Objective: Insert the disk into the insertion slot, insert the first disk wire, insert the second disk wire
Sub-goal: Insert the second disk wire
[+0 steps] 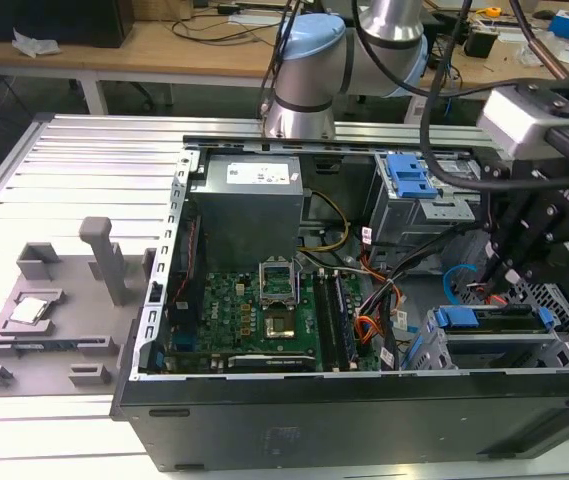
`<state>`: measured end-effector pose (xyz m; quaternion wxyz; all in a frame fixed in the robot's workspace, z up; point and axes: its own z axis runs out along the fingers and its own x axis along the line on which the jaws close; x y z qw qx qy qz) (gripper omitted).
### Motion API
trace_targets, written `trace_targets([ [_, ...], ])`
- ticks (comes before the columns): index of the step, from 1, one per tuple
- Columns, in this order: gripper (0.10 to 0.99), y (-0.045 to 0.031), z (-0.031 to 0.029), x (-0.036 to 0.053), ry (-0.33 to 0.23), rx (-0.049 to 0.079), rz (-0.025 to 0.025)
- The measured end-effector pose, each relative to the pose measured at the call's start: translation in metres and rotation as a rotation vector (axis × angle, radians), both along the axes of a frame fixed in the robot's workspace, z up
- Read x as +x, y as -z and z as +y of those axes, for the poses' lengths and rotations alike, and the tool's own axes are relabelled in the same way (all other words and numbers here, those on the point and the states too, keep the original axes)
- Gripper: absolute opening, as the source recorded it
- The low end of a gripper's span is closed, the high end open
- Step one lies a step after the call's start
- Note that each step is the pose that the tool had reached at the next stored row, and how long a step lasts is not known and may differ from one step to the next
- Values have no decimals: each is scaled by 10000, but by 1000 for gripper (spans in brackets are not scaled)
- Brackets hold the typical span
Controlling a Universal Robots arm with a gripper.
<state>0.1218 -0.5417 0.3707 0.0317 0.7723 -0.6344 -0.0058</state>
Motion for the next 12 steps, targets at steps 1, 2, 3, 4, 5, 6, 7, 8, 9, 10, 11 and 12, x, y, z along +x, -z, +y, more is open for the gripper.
trace_targets([
  [1,161,10,-15,0,12,12,0],
  [2,161,33,-22,0,142,58,0],
  [3,161,59,-22,0,432,104,-1],
  [4,161,74,-22,0,627,132,-1],
  [5,161,85,-22,1,717,146,-1],
  [6,161,100,-22,6,803,162,-1],
  [7,161,112,-22,15,834,169,3],
  [8,161,122,-23,27,850,174,11],
  [9,161,134,-23,53,856,176,26],
  [10,161,151,-22,89,862,182,43],
  [11,161,165,-22,117,868,181,55],
  [12,161,177,-22,132,881,185,62],
])
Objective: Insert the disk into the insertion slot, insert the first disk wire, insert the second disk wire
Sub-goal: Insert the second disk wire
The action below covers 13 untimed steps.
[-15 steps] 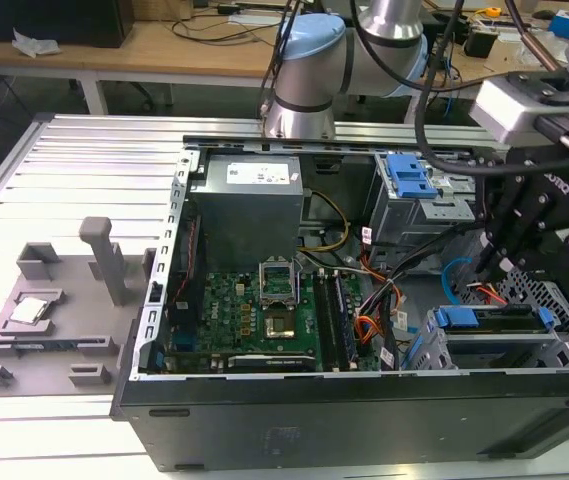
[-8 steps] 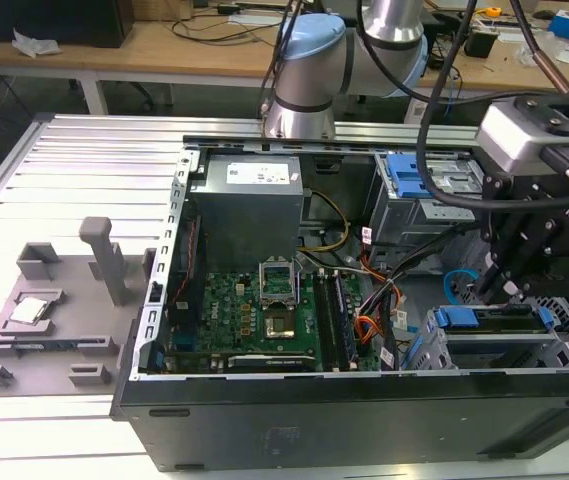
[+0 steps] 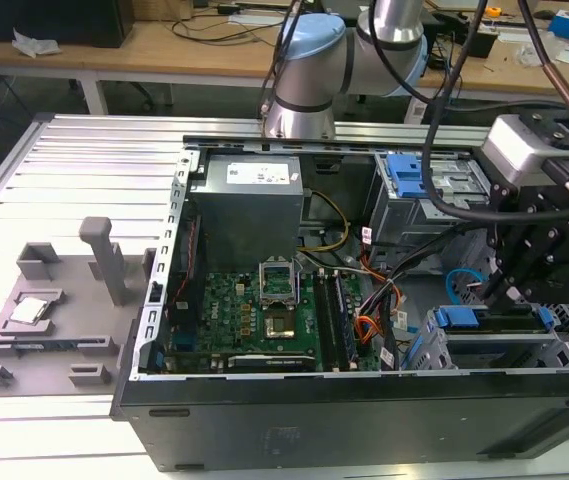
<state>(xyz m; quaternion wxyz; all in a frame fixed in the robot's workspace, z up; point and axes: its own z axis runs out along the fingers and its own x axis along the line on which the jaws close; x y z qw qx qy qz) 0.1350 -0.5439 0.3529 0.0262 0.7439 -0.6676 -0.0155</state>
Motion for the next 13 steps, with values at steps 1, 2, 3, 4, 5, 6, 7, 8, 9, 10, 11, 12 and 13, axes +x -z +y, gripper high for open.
trace_targets([
  [1,161,17,0,18,57,6,7],
  [2,161,30,0,22,157,8,9],
  [3,161,37,-1,29,213,10,10],
  [4,161,42,-1,36,227,10,12],
  [5,161,45,-1,40,232,10,13],
  [6,161,52,0,46,235,12,14],
  [7,161,59,0,46,239,16,14],
  [8,161,71,-1,46,243,30,15],
  [9,161,78,-1,47,244,47,15],
  [10,161,84,0,47,247,95,16],
  [11,161,86,0,47,250,168,17],
  [12,161,92,-4,47,253,207,17],
  [13,161,96,-16,47,254,206,17],
])
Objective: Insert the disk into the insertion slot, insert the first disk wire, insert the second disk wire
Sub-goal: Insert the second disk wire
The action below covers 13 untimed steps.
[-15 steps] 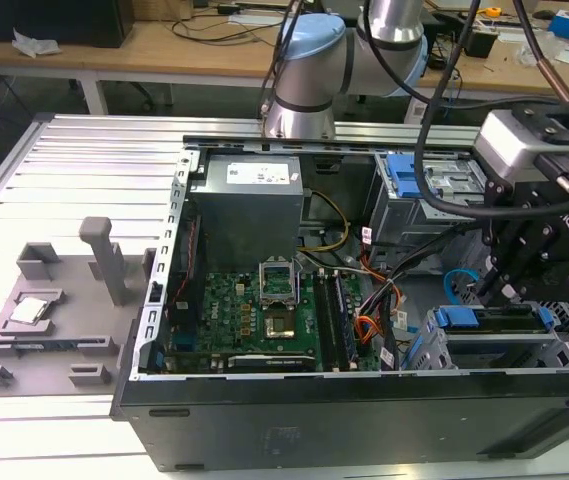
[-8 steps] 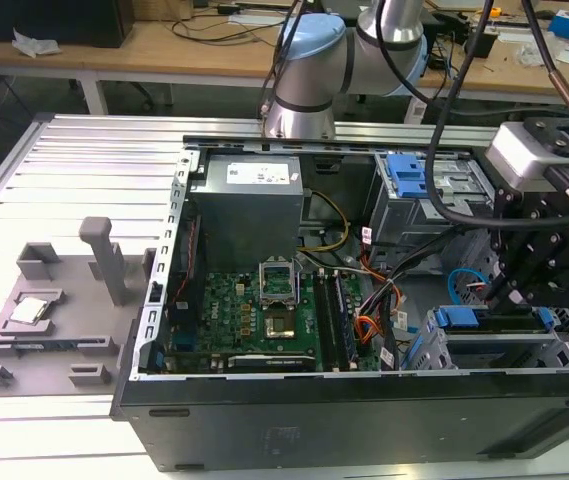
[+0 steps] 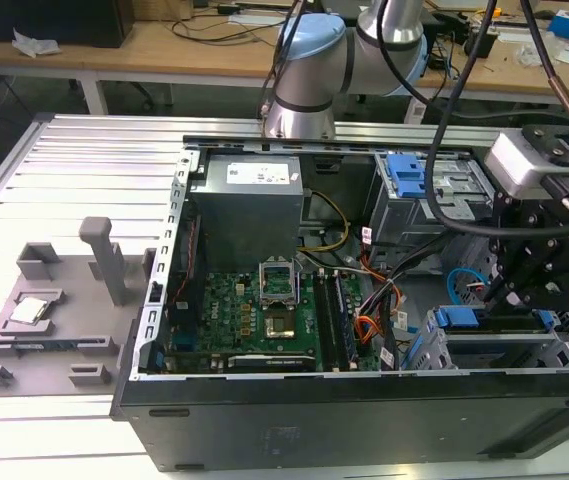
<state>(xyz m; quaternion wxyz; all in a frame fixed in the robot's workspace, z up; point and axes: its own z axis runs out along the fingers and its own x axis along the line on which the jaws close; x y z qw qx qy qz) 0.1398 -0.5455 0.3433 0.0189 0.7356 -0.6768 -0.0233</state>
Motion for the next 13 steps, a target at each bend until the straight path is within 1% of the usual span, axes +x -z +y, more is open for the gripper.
trace_targets([
  [2,161,5,-22,0,0,-8,0],
  [8,161,14,-31,0,8,-124,0],
  [13,161,38,-31,20,11,-126,6],
])
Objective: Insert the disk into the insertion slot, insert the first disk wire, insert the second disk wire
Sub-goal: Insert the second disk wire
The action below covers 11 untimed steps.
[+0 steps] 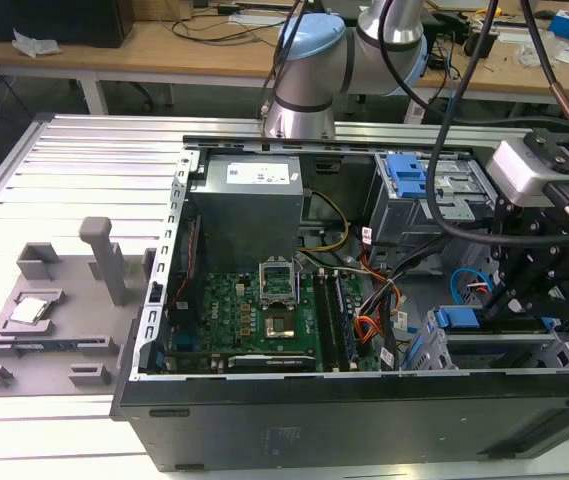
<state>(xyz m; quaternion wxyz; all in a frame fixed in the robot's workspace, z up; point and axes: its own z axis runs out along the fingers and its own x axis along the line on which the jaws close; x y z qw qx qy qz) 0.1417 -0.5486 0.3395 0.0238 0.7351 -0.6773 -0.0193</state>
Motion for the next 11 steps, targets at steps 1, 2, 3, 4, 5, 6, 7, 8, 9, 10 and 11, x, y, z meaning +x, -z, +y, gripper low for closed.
trace_targets([
  [1,161,2,0,3,1,1,-2],
  [2,161,3,0,4,1,3,-2],
  [3,161,3,0,5,-1,4,-2],
  [4,161,3,0,5,0,4,-2],
  [5,173,6,0,7,-3,9,-3],
  [6,239,6,0,7,-2,8,-2],
  [7,239,5,0,7,-2,7,-2],
  [8,239,0,0,7,-1,4,-2],
  [9,239,-12,0,7,0,7,-2],
  [10,239,-42,0,7,0,5,-2],
  [11,239,-72,0,7,-1,4,-2],
])
